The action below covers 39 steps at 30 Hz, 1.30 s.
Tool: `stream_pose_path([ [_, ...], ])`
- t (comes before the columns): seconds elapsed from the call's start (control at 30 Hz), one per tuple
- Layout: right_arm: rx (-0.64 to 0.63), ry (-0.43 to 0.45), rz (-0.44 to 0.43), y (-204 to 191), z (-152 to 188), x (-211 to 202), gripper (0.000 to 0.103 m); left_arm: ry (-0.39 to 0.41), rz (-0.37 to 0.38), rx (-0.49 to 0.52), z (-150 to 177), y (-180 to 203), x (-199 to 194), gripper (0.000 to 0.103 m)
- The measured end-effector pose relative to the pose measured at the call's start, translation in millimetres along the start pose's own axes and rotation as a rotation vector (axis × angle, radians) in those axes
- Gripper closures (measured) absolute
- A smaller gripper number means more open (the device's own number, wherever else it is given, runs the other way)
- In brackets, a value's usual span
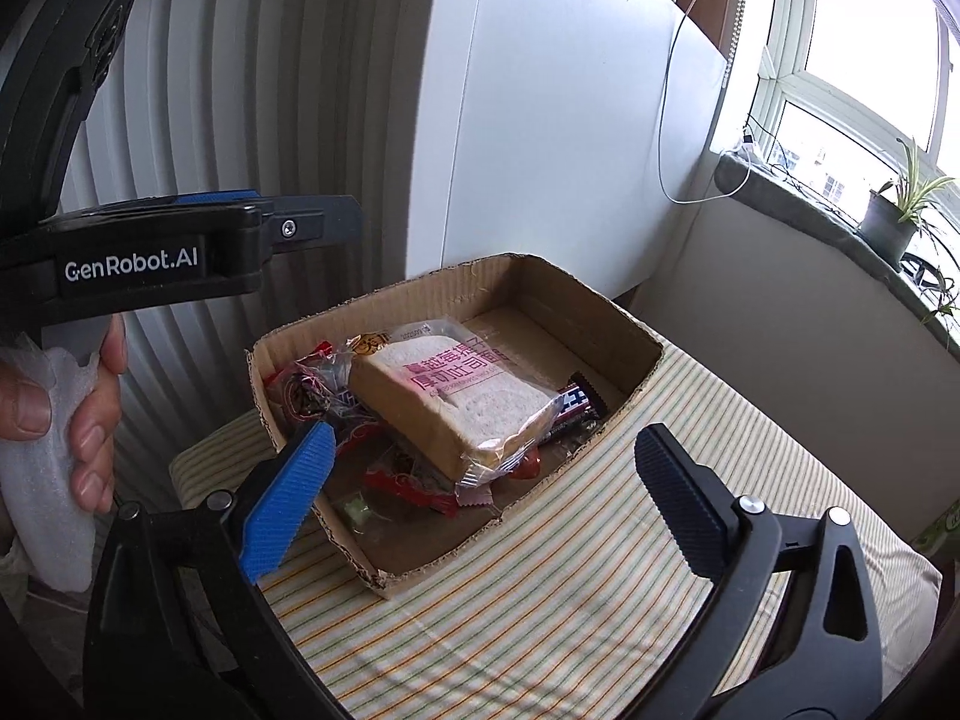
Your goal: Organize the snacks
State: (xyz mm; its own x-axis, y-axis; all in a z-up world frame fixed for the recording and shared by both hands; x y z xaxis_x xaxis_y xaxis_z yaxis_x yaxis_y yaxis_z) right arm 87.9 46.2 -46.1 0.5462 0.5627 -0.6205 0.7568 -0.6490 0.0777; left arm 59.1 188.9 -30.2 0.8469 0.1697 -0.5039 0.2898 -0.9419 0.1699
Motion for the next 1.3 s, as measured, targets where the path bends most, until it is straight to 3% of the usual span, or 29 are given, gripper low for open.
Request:
stream_pose_path([
  [0.27, 0.048, 0.015, 0.036, 22.8, 10.4, -17.0, 0.001, -0.003, -0.003, 0.036, -1.7, 20.8, -1.8, 0.020],
  [0.47, 0.144, 0.037, 0.108, 65.1, 39.6, -48.6, 0.001, -0.010, 0.025, 0.099, -0.8, 62.5, -3.7, 0.015],
  [0.93, 0.446, 0.088, 0.458, 200.3, 164.6, -207.6, 0.000, -0.051, 0.281, 0.344, 35.6, 252.7, -36.9, 0.014],
  [1.1, 0.498, 0.115, 0.528, 212.0, 180.0, -242.4, 0.000, -0.016, 0.303, 0.402, 51.0, 287.1, -64.6, 0.014],
  [1.3, 0.536, 0.141, 0.535, 205.2, 175.9, -250.6, 0.000, 0.000, 0.270, 0.412, 57.4, 288.0, -80.8, 0.014],
])
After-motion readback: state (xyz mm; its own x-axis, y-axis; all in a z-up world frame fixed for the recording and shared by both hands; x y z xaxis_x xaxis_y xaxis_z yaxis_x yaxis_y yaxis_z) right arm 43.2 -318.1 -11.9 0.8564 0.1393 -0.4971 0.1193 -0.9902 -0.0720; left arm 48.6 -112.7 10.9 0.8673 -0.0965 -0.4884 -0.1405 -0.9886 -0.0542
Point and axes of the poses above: each gripper's, at about its wrist camera, not at the fingertips, and x roughly the way its jaws point, y to its right, z to its underside, the point moved 1 cm from there along x, roughly the way its jaws point, and after that the axes turned 2 degrees about -z, right-handed, at the moved point
